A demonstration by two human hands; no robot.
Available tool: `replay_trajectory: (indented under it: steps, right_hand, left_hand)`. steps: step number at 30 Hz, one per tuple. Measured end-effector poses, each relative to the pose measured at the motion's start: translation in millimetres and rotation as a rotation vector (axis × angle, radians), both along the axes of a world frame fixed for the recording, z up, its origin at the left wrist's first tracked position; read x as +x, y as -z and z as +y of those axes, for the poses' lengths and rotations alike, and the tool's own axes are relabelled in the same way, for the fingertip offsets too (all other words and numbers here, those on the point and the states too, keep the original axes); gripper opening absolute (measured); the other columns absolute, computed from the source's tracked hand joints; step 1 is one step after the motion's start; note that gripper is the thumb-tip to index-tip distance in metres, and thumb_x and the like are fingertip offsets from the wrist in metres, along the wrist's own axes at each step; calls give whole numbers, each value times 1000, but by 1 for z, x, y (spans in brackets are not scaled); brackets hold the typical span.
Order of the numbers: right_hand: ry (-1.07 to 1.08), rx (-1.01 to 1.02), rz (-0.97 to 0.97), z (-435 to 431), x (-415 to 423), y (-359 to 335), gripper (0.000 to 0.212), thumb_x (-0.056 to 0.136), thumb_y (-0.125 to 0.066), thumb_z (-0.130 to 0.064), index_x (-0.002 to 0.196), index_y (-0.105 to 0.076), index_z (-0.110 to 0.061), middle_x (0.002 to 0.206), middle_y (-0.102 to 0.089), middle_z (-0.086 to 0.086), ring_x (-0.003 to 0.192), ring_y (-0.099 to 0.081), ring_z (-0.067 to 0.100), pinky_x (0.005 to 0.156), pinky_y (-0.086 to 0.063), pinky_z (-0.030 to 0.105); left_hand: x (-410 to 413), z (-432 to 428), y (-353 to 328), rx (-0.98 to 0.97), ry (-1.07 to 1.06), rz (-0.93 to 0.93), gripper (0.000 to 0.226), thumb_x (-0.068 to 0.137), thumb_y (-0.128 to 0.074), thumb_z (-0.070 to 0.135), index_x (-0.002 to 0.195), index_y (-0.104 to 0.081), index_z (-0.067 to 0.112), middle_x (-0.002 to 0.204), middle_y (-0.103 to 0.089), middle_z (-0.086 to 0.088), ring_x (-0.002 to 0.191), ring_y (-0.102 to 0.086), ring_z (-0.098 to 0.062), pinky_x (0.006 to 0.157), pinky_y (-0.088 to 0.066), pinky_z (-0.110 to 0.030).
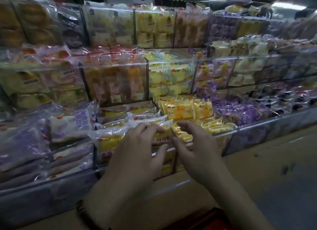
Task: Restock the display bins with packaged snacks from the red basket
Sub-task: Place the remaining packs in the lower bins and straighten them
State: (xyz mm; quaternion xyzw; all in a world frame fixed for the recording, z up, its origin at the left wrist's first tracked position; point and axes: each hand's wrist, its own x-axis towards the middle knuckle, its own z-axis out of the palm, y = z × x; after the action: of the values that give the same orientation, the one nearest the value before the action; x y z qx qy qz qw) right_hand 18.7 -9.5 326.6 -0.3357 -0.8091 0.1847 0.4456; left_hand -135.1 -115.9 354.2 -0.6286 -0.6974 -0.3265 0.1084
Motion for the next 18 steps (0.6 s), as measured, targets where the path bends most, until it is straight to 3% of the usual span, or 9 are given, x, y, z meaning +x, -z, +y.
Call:
replay_trajectory:
  steps: [3, 6, 13, 16, 18]
  right_hand:
    - [-50, -1, -26, 42, -9, -10, 45, 98, -64, -43, 141, -54, -36, 131, -56, -22, 126, -50, -1, 103, -48, 28]
    - [-76, -65, -81, 75, -18, -37, 44, 99, -63, -41, 141, -53, -35, 133, -56, -22, 127, -50, -1, 104, -46, 27]
    - [-118, -296, -323, 101, 5, -155, 47, 102, -59, -41, 147, -46, -35, 142, -50, -16, 133, -44, 7, 110, -43, 31]
    - [-106, -426, -342, 90, 31, -211, 47, 101, -63, -38, 146, -50, -31, 138, -55, -14, 129, -50, 7, 104, -43, 26]
    - [-80, -481, -336, 84, 49, -245, 44, 100, -66, -32, 142, -55, -26, 132, -61, -11, 124, -56, 9, 100, -47, 30]
  left_hand:
    - [-7, 47, -20, -25, -12, 51, 35, 98, -60, 52, 132, -55, 44, 132, -53, 23, 126, -48, -4, 103, -49, -33]
    - [-12, 83, -46, -88, -22, 48, 31, 100, -55, 53, 130, -56, 42, 129, -55, 20, 124, -52, -5, 100, -50, -35]
    - [6, 118, -147, -414, -25, -59, 32, 105, -54, 42, 137, -52, 40, 132, -51, 18, 126, -50, -11, 99, -51, -37]
    - [25, 113, -197, -594, -30, -135, 35, 105, -55, 44, 140, -51, 38, 136, -51, 16, 127, -52, -14, 99, -51, -38]
    - [31, 111, -229, -665, -52, -187, 35, 105, -56, 46, 138, -53, 37, 136, -53, 12, 127, -53, -16, 100, -51, -40]
